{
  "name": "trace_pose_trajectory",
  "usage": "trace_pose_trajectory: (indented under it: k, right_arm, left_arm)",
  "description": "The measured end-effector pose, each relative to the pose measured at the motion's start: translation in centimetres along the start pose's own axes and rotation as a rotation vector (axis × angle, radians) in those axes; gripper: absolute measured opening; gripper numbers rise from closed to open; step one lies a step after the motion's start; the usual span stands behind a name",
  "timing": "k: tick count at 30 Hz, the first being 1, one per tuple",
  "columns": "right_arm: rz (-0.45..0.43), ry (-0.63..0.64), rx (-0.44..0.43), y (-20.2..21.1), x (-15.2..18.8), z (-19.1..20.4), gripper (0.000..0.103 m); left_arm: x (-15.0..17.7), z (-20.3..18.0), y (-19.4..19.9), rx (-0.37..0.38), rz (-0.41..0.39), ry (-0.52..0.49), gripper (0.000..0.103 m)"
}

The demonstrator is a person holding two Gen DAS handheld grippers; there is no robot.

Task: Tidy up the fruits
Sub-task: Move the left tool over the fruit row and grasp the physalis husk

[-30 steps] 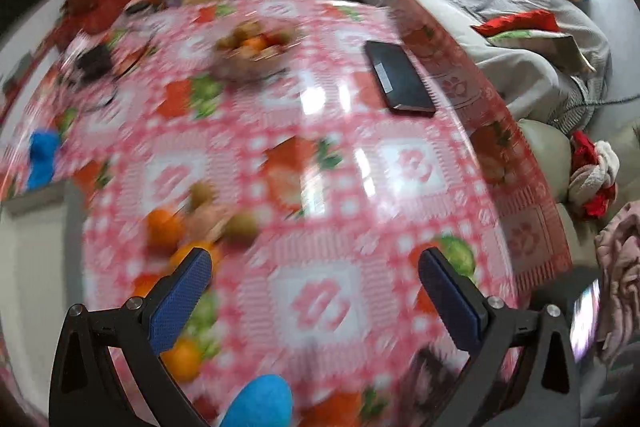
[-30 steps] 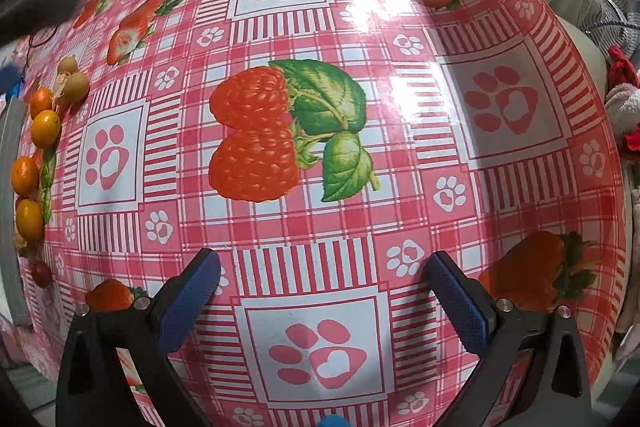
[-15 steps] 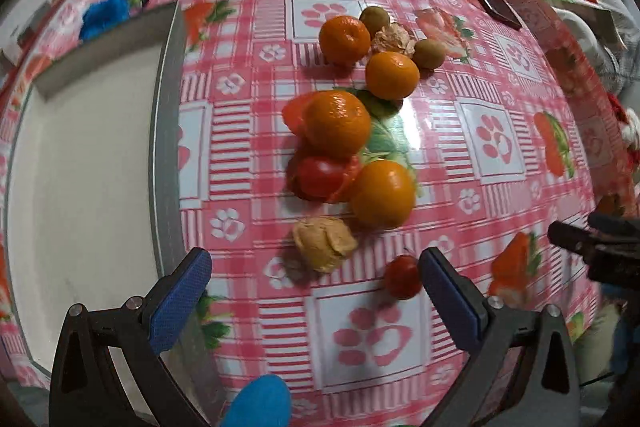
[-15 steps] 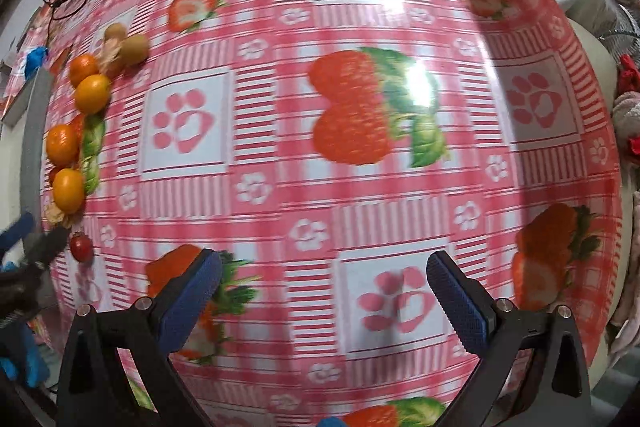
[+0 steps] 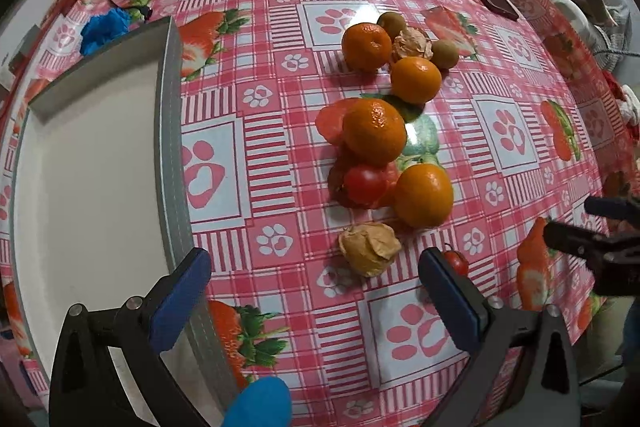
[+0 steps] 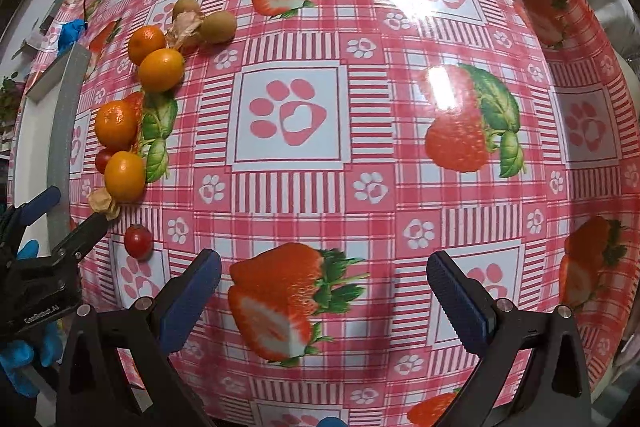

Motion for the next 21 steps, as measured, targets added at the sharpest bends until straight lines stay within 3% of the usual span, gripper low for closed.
trace_pose_trajectory:
  k: [12,18,21]
  right_arm:
    - [-0.001,-0.014,-0.013,0.5,0.0,-0.7,0.103]
    - [0.002,-0.017,-0.025,0.1,-0.1,0.1,0.103]
    - [0.006,-0.014,-0.033,0.0,-0.7,0.6,0.103]
  left_arm:
    - [-1.0,-0.7,-2.8,-0.067,0.099,0.070,0.103]
    - [-0.6,-0.4,-2.5,-0.068,0.058,0.085,0.103]
    - [-0.6,-0.4,-2.6,-0.061,0.114,0.082,0.103]
Point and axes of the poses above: each gripper's, at about its wrist camera, not at the fingertips, and y roughly against the way its jaws point, z to its left, x to its underside, the point moved 4 cm from there along -y, roughly the way its jaws point, and after that the axes turned 4 degrees about -y, right-handed, at the moved point
